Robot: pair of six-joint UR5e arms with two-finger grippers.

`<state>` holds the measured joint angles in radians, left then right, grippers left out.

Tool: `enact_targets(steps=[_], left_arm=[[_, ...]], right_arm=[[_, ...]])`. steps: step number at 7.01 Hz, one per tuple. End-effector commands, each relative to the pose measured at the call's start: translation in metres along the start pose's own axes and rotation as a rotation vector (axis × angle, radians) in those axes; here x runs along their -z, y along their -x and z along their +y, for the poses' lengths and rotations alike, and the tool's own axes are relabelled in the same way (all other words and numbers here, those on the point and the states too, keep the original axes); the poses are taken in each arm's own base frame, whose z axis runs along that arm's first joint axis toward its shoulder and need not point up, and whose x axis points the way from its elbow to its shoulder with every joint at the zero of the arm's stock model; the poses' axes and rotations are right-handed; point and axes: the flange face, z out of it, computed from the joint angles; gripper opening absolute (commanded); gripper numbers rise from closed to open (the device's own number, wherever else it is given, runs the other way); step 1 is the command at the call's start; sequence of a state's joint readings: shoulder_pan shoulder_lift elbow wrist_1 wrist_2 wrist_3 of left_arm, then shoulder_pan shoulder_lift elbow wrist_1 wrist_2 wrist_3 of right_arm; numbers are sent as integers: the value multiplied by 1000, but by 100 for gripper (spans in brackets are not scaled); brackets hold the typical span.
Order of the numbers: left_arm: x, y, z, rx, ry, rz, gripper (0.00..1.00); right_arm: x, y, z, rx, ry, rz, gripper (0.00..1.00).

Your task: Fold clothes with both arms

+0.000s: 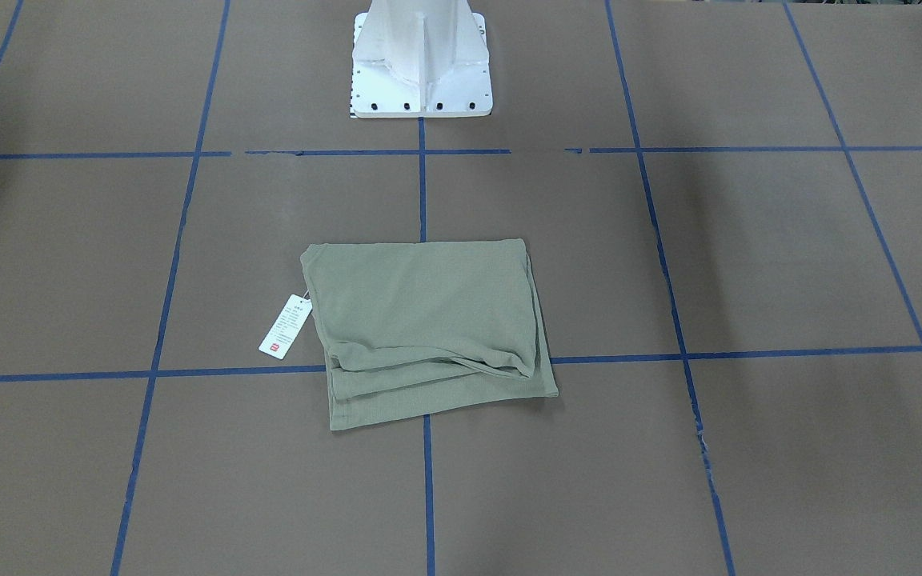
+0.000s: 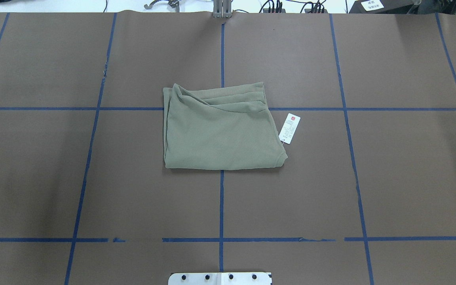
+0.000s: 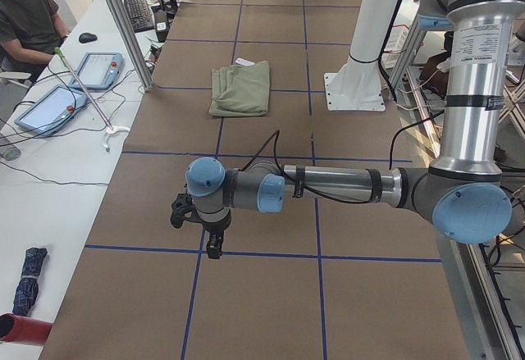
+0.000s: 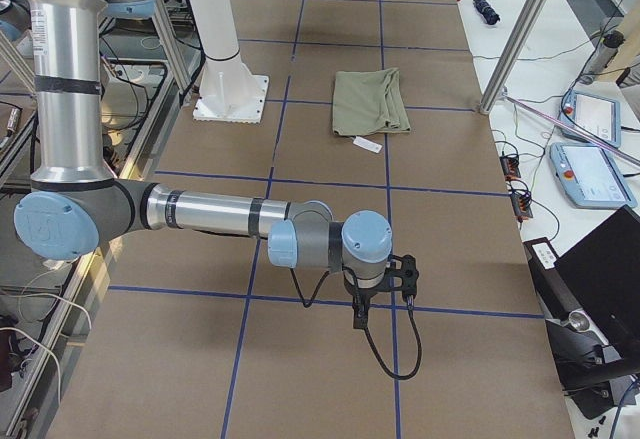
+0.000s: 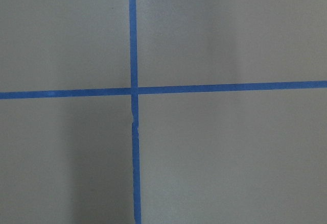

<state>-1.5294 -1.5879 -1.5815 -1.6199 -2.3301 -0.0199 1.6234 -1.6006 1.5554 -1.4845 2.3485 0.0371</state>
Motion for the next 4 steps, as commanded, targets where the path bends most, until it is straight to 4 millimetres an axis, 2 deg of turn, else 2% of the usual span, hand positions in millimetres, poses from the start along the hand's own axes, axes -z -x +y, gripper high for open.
enact_targets(steps=[1,4], left_arm=[[0,0,-1,-1,-1,0,100],[2,-2,-2,-4,-4,0,100]], right_arm=[[0,0,0,3,-1,1,100],[-2,-2,0,-2,4,2,100]])
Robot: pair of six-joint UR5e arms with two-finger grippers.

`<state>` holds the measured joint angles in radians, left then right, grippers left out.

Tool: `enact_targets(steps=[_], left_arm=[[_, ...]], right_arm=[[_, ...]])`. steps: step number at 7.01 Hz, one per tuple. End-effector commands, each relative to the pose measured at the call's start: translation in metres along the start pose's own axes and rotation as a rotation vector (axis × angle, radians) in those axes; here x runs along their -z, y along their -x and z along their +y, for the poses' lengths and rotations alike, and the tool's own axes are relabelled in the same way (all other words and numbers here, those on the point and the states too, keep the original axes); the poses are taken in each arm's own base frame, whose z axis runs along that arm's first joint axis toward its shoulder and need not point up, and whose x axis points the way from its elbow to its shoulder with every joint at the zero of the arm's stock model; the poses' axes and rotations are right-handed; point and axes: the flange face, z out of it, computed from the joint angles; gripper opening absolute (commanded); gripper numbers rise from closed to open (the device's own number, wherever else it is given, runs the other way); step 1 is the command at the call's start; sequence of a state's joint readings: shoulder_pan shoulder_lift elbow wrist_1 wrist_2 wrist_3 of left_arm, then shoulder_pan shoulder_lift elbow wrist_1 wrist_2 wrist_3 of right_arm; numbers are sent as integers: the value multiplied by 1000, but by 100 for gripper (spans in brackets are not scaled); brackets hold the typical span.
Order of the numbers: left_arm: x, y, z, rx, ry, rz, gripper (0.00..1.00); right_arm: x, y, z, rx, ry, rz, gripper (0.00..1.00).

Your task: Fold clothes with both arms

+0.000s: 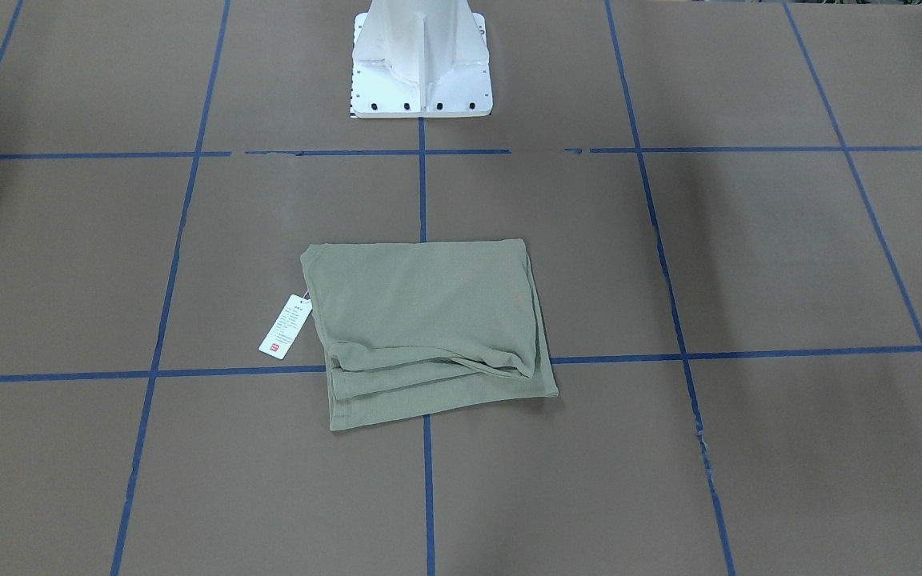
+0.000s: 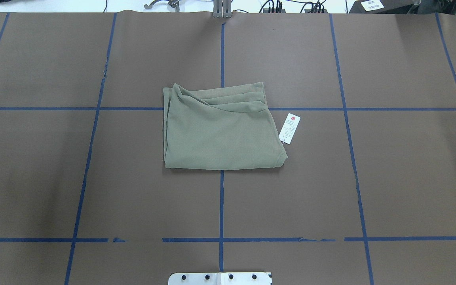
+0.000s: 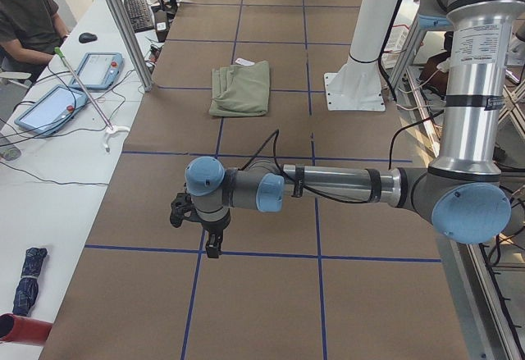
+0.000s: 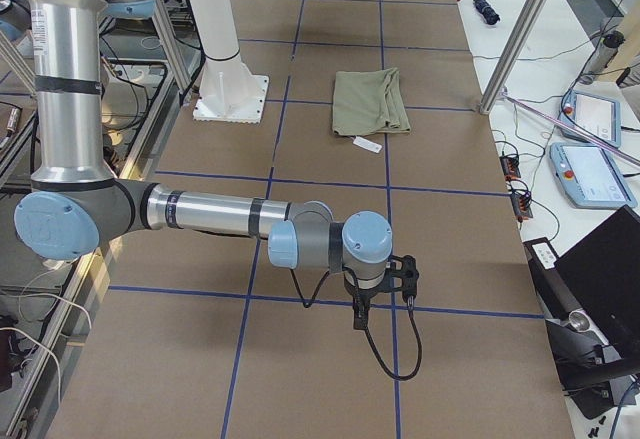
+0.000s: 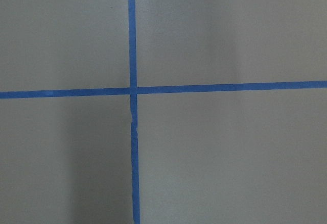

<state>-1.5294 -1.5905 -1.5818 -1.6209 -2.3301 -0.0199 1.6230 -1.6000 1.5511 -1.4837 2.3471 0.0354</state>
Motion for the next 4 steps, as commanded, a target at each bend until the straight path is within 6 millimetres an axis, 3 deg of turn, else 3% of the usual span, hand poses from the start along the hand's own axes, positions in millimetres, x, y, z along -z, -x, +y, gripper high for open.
enact_targets(steps=[1,4], left_arm=[[1,-1,-1,-4,-3,0,100],[3,-3,-3,-7,-6,0,100]], right_arm=[[0,0,0,0,0,0,100],[2,2,0,3,-3,0,100]])
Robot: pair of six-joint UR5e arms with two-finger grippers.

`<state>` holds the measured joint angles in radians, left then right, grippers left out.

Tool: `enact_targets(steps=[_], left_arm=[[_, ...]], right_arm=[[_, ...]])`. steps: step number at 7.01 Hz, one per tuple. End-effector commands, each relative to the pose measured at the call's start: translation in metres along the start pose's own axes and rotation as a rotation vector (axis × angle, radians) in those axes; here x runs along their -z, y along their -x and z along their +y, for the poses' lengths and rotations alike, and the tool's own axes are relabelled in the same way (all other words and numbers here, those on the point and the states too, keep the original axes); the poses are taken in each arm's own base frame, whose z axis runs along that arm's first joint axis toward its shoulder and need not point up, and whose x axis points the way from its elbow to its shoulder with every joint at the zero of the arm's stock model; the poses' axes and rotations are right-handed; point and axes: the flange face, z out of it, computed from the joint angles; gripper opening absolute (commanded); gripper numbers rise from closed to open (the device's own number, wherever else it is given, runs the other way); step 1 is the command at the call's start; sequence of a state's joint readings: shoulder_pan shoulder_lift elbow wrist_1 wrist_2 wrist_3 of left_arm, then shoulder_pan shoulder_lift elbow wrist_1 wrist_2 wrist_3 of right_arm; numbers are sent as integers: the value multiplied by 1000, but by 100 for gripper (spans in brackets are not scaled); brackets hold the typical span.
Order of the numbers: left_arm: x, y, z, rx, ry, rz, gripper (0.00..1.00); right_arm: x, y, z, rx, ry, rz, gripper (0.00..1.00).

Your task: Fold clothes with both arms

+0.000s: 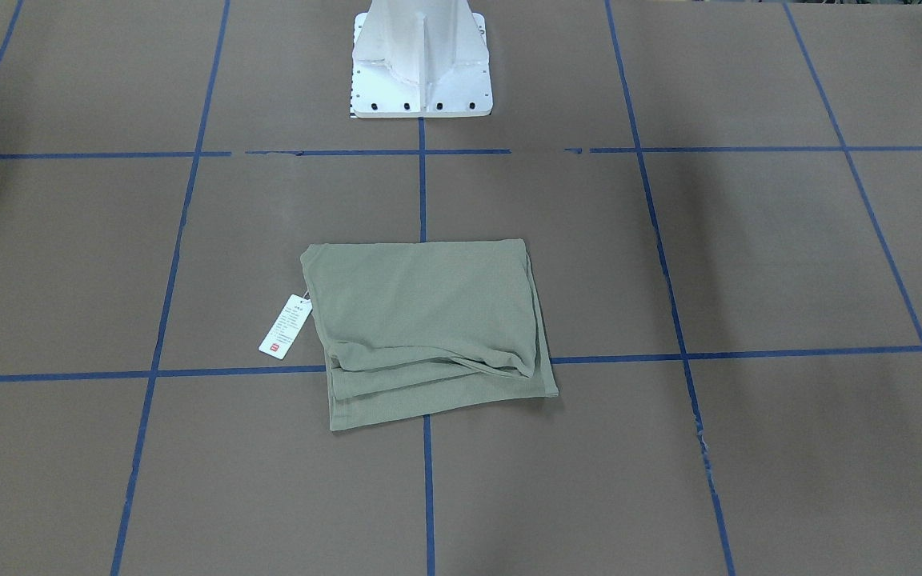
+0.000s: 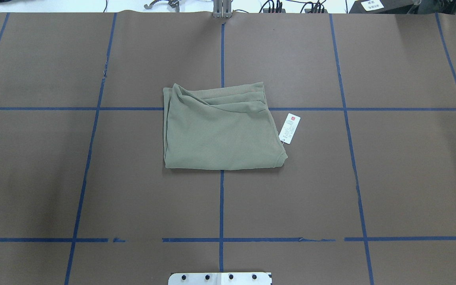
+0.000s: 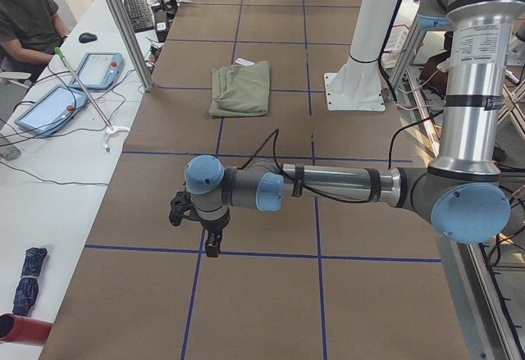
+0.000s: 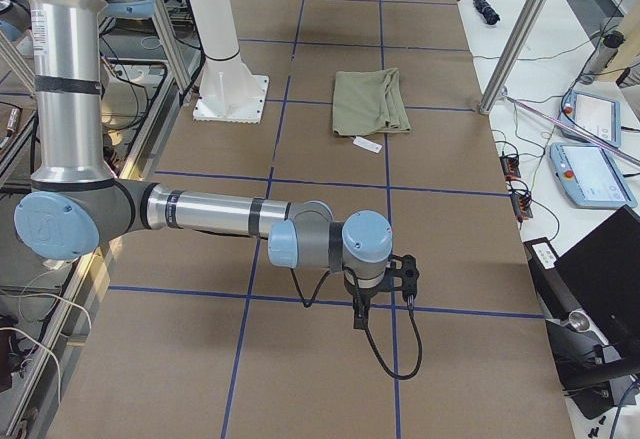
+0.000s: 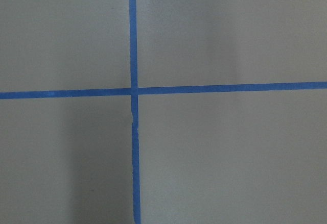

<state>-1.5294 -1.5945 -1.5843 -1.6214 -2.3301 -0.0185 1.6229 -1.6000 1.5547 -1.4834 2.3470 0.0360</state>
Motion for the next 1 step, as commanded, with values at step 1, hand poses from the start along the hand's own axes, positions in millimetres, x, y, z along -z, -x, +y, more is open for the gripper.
enact_targets(steps=[1], left_arm=[[0,0,0,-1,-1,0,100]], right_arm=[[0,0,-1,1,-1,0,100]])
